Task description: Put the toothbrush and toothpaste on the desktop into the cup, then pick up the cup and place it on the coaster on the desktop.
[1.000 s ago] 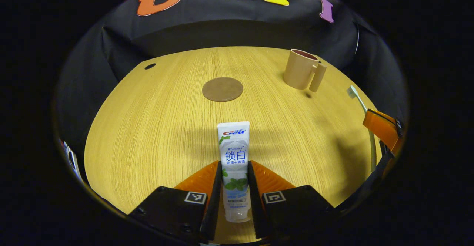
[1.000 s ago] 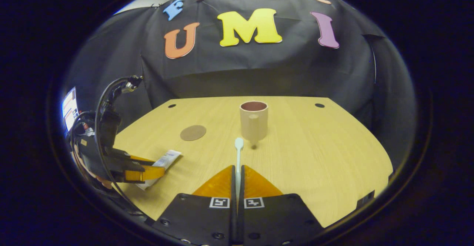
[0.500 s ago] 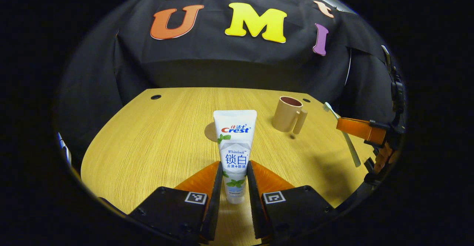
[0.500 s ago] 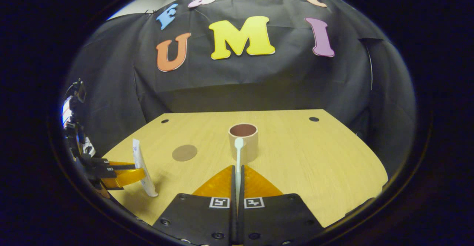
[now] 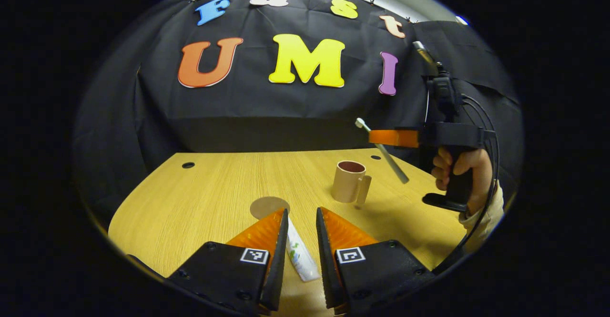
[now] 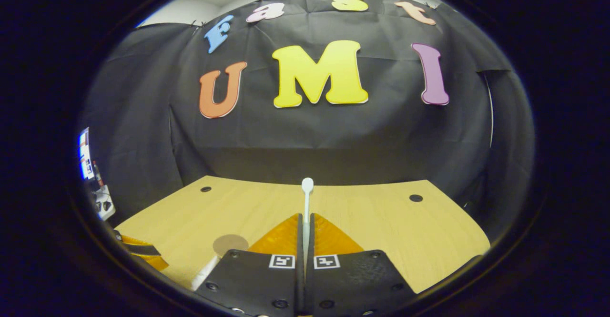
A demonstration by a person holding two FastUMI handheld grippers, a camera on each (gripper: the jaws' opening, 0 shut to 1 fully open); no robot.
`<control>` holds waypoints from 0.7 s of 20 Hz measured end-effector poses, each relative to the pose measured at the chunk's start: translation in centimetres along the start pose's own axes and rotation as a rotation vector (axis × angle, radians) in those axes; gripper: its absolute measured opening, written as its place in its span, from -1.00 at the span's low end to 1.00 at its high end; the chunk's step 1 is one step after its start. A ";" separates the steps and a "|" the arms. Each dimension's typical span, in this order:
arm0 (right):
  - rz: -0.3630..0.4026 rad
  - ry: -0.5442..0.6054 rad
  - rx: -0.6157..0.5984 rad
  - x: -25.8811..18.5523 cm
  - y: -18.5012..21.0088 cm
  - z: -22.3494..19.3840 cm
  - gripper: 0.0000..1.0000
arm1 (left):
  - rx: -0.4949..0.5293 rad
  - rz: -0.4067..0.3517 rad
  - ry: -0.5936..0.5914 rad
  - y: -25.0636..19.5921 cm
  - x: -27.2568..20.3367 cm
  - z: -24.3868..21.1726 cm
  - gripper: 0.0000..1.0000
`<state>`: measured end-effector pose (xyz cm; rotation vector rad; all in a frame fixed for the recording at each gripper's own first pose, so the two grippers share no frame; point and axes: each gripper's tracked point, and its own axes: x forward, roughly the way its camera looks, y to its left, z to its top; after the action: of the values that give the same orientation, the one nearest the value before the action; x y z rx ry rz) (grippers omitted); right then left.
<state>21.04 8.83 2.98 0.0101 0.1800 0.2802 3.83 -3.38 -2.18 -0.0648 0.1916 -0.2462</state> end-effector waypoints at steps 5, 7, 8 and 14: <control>-0.011 0.002 0.014 2.5 -1.1 0.6 -1.00 | -0.069 -0.007 0.131 0.6 1.5 -3.5 -0.28; -0.016 0.000 0.016 2.5 -1.6 0.7 -1.00 | -0.093 -0.008 0.166 0.7 1.6 -4.6 -0.27; -0.018 -0.001 0.016 2.3 -1.8 0.8 -1.00 | -0.101 -0.001 0.192 0.8 1.9 -5.3 -0.27; 0.013 -0.025 0.021 1.4 -1.6 1.5 -1.00 | -0.160 -0.004 0.428 -1.0 3.8 -9.9 -0.23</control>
<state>23.04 7.67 4.20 0.0351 0.1581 0.2914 5.26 -5.73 -12.52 -0.1711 0.6376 -0.2467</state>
